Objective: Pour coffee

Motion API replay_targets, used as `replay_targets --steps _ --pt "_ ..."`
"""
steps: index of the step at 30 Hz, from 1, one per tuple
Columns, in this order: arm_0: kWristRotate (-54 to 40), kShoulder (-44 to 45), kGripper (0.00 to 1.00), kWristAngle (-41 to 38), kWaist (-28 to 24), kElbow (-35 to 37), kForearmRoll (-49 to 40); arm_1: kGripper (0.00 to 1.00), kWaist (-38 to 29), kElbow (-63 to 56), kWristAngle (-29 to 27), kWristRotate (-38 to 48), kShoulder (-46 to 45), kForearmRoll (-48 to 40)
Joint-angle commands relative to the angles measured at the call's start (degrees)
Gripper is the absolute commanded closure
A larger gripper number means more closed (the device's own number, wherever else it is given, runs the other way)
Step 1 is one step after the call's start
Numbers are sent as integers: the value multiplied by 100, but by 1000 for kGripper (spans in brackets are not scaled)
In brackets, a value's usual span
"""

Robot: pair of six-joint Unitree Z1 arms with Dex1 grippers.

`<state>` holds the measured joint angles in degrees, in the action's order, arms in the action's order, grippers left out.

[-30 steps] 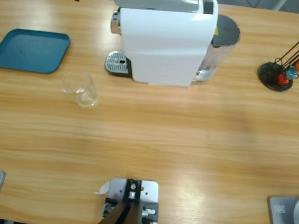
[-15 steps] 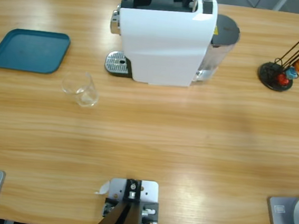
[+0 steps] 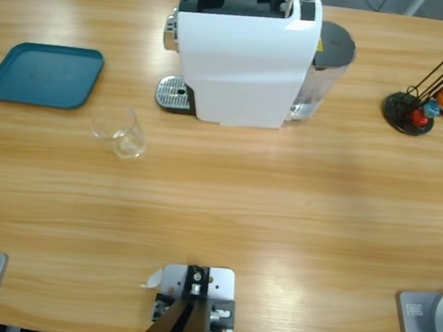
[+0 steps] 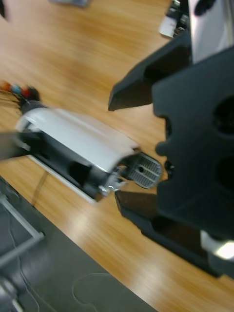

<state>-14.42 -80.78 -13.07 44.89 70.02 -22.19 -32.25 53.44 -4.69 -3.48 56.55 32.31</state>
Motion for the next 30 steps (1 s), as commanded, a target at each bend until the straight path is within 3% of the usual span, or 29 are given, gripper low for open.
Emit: replay_targets --steps 1,6,9,11,16,24,30 --pt "-483 464 32 565 142 -709 -290 87 243 -1089 -673 736 262 -953" --pt "-403 378 32 982 142 -1140 -295 96 616 -1802 -1028 1285 1292 -2271" --pt "-301 480 32 1238 142 -1307 -295 94 1092 -1992 -1192 1329 1984 -2582" --pt "-108 514 32 1342 142 -1343 -295 149 1391 -2198 -1327 1332 2023 -3067" --pt "177 587 32 1342 142 -1278 -251 280 1607 -2180 -1804 1703 1313 -2872" --pt "421 612 32 1342 142 -1303 -225 317 1964 -2439 -1522 1879 1118 -2795" --pt "447 688 32 1342 142 -1322 -225 312 2038 -2941 -1025 1791 1100 -3695"
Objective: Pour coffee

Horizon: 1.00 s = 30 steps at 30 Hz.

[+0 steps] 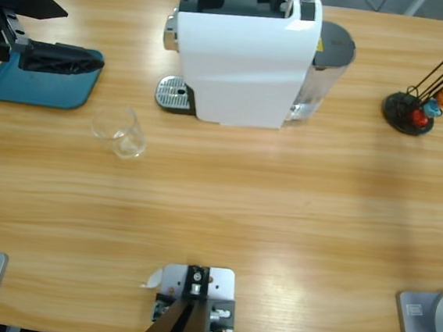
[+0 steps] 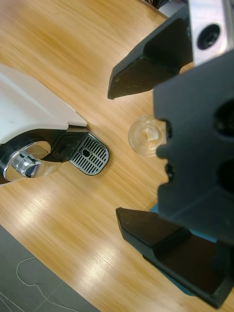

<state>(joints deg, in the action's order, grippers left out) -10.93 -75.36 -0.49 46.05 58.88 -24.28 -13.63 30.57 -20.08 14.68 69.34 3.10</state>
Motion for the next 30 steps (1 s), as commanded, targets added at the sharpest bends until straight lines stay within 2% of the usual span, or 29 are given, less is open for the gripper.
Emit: replay_targets --steps 1,3,11,23,25,30 --pt "95 134 32 84 27 -191 -15 312 195 -721 555 -32 -142 -915" --pt "84 93 32 84 27 -189 -15 312 327 -867 711 -48 1 -1261" --pt "86 53 32 154 27 -191 -17 312 450 -1088 778 -185 762 -2240" --pt "109 -105 32 145 89 -33 -15 322 554 -1132 729 -202 1098 -2498" --pt "109 -133 32 145 89 -17 -15 405 554 -1178 716 -202 1217 -2634" --pt "111 -111 32 145 89 -17 -15 405 554 -1264 688 -202 1398 -2915"
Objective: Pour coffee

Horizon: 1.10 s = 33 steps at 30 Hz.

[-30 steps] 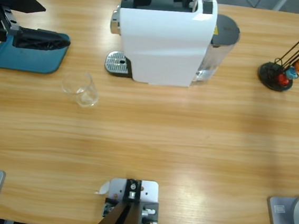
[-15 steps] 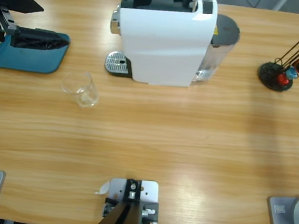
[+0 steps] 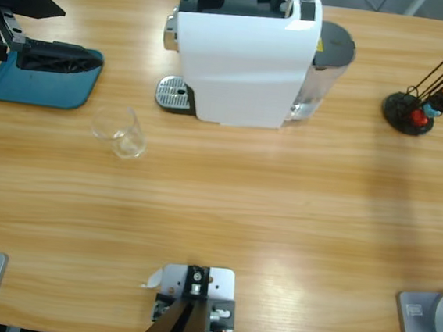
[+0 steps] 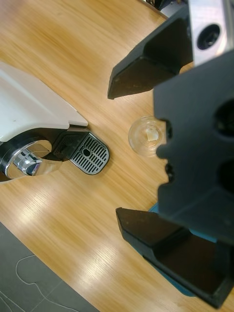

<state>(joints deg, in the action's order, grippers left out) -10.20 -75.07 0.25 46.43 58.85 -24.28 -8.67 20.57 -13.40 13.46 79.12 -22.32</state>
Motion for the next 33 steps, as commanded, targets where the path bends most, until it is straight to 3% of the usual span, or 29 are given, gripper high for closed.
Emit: replay_targets --steps 1,5,7,8,17,20,23,24,31,33 --pt "44 -141 32 72 50 -14 -15 408 59 -264 13 -81 459 -399" --pt "53 -160 32 70 50 -12 -15 411 59 -268 -6 -81 482 -424" --pt "53 -188 32 63 68 -1 -15 527 59 -266 -47 -82 469 -424" --pt "53 -192 32 63 68 23 -15 538 59 -266 -82 -89 466 -434" --pt "114 -174 32 63 138 78 -24 538 59 -264 -208 -170 640 -631" --pt "120 -199 32 70 138 92 -22 661 59 -266 -233 -205 640 -635" --pt "149 -215 32 65 159 74 -24 680 59 -273 -229 -285 635 -673" --pt "149 -201 32 72 165 79 -24 774 59 -278 -233 -306 628 -684" --pt "149 -201 32 72 165 118 -24 801 59 -328 -242 -344 622 -800" --pt "149 -194 32 72 163 141 -24 907 59 -335 -245 -353 617 -800"
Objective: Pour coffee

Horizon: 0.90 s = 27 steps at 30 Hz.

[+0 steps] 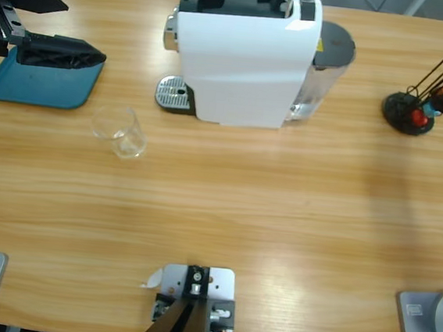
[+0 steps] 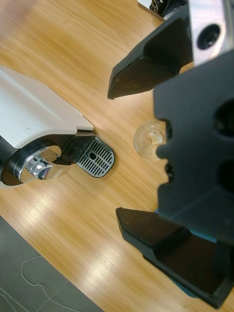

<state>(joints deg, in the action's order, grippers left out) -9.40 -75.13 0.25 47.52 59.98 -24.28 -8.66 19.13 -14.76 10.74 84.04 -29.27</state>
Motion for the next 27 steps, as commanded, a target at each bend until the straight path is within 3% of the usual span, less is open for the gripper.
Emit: replay_targets --steps 1,3,4,27 --pt "70 -179 32 72 55 31 -24 911 58 -190 -108 -81 114 -106" --pt "73 -165 32 72 55 1 -24 937 58 -188 -98 -81 105 -99" --pt "87 -160 32 72 52 -29 -24 1000 58 -195 -105 -81 70 -99" --pt "196 -170 32 109 219 -125 -24 1000 5 -137 -203 -63 -273 -95"
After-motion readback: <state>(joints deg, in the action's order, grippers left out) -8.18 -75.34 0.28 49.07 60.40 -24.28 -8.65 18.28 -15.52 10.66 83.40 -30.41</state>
